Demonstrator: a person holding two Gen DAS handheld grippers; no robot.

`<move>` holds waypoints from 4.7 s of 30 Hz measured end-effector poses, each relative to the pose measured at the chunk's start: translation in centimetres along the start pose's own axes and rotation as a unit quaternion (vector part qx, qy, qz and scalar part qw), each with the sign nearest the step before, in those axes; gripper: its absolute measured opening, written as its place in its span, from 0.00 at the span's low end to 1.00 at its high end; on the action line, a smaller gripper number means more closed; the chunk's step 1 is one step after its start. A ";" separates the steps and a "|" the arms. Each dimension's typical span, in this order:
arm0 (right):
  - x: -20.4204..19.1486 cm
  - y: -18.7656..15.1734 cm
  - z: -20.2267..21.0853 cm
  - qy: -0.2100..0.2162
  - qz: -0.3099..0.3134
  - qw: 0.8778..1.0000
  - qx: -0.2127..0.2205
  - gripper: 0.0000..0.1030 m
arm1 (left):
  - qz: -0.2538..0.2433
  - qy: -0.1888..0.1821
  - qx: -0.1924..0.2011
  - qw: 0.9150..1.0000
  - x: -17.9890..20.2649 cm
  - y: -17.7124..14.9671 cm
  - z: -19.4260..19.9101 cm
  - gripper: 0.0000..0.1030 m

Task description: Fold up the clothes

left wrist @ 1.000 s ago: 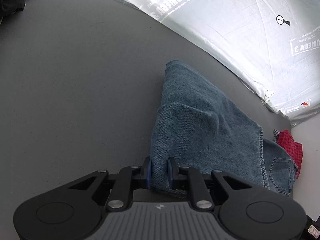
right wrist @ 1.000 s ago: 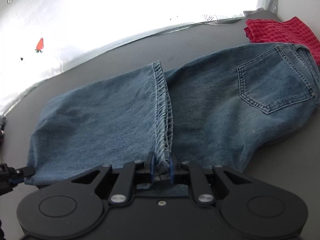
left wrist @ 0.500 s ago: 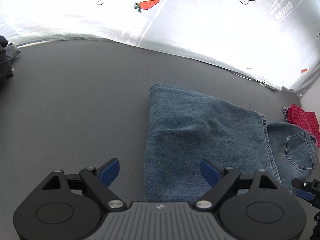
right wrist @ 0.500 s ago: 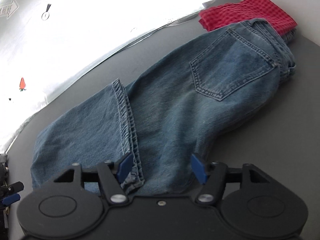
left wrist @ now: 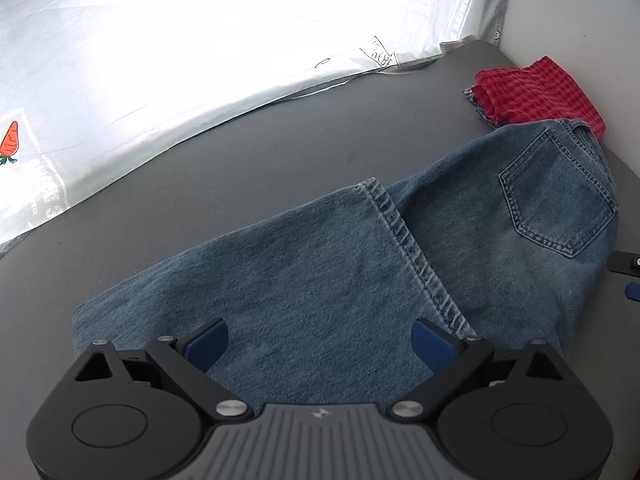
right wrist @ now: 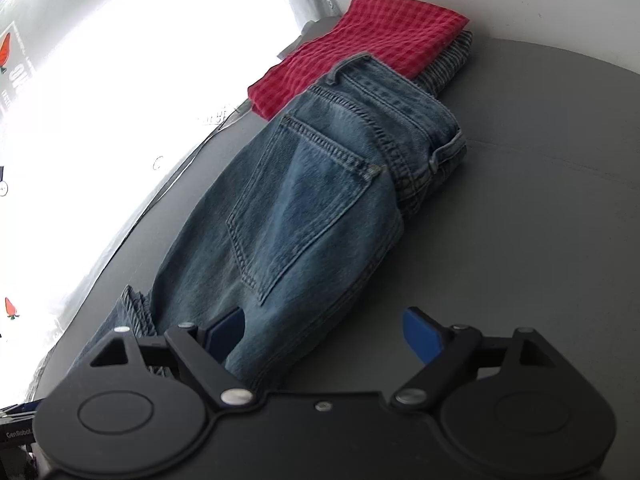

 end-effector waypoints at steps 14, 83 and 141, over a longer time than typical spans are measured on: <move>5.3 5.6 -6.1 0.008 -0.067 0.998 0.010 0.87 | -0.005 0.044 -0.122 0.992 3.2 0.9 -7.5 1.00; -20.7 -12.0 3.9 0.010 0.395 0.919 -0.008 0.83 | 0.315 -0.019 0.033 0.948 -20.6 -13.6 7.7 1.00; -25.2 -10.4 0.1 0.127 0.423 0.896 0.049 0.24 | 0.272 -0.018 0.069 0.960 -18.3 -8.8 5.9 0.28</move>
Point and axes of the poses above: each gripper's, at about its wrist camera, not at the fingertips, and z roughly against the way its jaws point, x to its right, y to its top, the point moved 2 cm from there along -z, roughly the way its jaws point, and after that the axes turned 5 degrees about x, right-handed, at the moved point
